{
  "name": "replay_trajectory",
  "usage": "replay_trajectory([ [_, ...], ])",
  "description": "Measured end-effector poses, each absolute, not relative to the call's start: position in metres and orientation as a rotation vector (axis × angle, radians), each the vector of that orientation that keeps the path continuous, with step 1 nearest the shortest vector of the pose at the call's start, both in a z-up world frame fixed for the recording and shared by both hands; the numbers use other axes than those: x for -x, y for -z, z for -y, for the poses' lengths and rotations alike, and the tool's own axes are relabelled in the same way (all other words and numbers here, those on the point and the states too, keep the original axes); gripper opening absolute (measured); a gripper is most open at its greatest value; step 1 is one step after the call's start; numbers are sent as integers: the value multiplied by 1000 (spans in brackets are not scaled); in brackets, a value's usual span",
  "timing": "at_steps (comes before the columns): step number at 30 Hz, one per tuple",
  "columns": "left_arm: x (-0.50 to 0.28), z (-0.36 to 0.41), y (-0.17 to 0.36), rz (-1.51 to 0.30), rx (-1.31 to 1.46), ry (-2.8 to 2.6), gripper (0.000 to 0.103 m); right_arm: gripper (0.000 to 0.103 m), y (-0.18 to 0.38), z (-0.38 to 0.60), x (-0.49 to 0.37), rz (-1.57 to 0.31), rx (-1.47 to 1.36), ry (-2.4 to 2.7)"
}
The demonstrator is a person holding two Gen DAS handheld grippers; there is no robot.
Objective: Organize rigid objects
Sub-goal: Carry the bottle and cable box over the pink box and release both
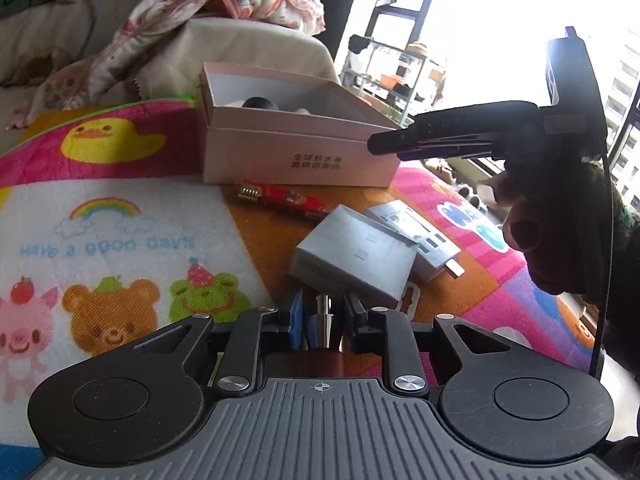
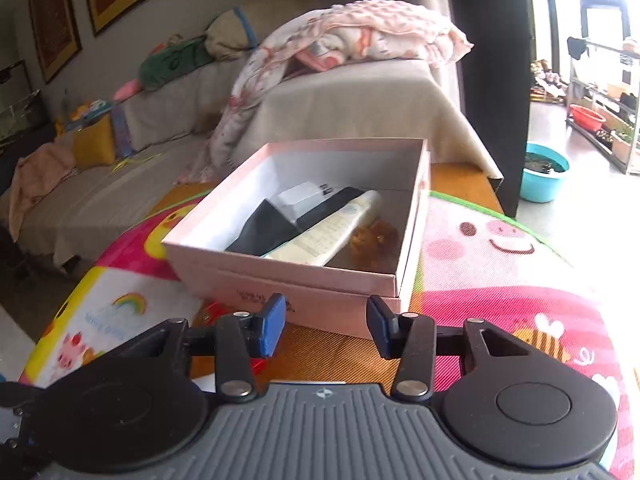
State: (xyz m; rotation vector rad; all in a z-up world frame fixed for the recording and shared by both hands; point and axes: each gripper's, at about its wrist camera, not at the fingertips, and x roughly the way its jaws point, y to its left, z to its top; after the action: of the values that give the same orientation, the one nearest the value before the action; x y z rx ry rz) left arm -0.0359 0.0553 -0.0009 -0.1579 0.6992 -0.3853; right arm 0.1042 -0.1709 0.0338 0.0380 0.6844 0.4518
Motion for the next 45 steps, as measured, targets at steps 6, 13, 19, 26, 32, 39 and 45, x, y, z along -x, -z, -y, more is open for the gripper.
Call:
replay_trajectory([
  [6, 43, -51, 0, -700, 90, 394, 24, 67, -34, 165, -70, -663, 19, -557],
  [13, 60, -48, -5, -721, -1, 423, 25, 71, -21, 134, -16, -669, 186, -725],
  [19, 69, -50, -6, -731, -2, 412, 25, 74, -8, 116, -22, -660, 202, -701],
  [26, 70, -43, -7, -729, -18, 376, 26, 69, -1, 105, -28, -731, 219, -681],
  [32, 80, -29, -6, -691, -86, 326, 24, 69, -10, 133, 2, -750, 240, -669],
  [39, 85, -23, -18, -668, -74, 408, 24, 69, -26, 178, 44, -694, 262, -631],
  [45, 44, -28, -95, -467, -110, 409, 24, 69, -85, 201, 31, -495, 191, -578],
])
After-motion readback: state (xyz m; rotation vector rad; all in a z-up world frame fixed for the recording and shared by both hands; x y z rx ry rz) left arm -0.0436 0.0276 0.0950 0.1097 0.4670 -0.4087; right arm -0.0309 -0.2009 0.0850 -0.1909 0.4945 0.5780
